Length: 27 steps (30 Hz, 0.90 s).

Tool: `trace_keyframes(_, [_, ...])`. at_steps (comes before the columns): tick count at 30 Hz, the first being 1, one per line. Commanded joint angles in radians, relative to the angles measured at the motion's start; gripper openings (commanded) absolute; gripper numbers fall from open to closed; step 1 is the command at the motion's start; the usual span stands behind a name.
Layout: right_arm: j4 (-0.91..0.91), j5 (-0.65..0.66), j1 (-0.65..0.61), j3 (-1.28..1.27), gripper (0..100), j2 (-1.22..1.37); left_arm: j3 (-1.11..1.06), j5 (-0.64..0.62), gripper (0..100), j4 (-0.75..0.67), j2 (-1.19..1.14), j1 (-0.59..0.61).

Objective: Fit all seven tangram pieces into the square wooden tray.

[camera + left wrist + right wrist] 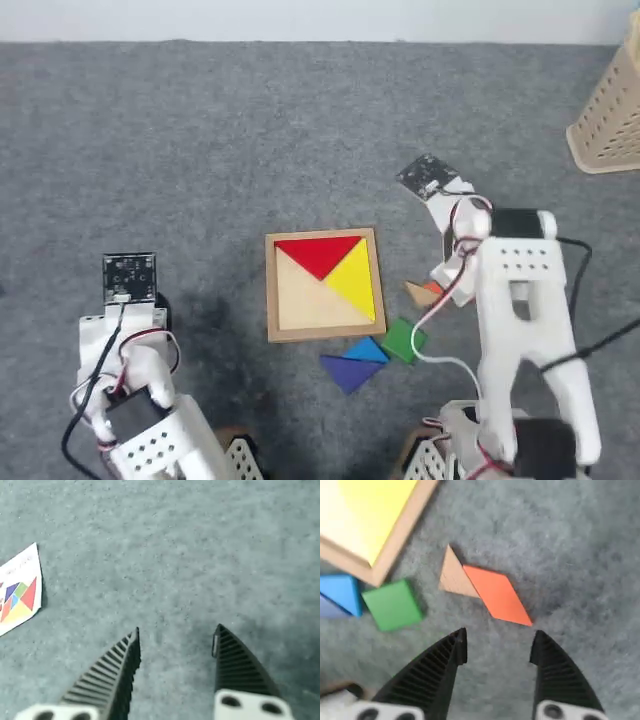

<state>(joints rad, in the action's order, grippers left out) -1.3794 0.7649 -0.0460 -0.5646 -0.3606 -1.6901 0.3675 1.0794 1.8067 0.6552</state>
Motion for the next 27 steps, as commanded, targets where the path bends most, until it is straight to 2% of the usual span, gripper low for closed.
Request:
trace_keyframes(1, [-0.016,0.272,0.042,0.064,23.1,0.053,0.004,0.008,22,0.000,0.009,0.003])
trace_keyframes(3, [-0.015,0.342,0.047,0.066,23.1,0.093,0.004,0.008,22,0.000,0.009,0.003])
trace_keyframes(6, [-0.002,0.382,0.042,0.064,23.1,0.157,0.004,0.008,22,0.000,0.009,0.003])
trace_keyframes(16, [0.179,0.377,0.050,0.066,23.1,0.395,0.004,0.008,22,0.000,0.009,0.002])
trace_keyframes(25, [0.282,0.377,0.051,0.072,22.6,0.486,0.004,0.008,22,0.000,0.009,0.002])
trace_keyframes(27, [0.288,0.367,0.051,0.074,18.4,0.483,0.004,0.008,22,0.000,0.009,0.002])
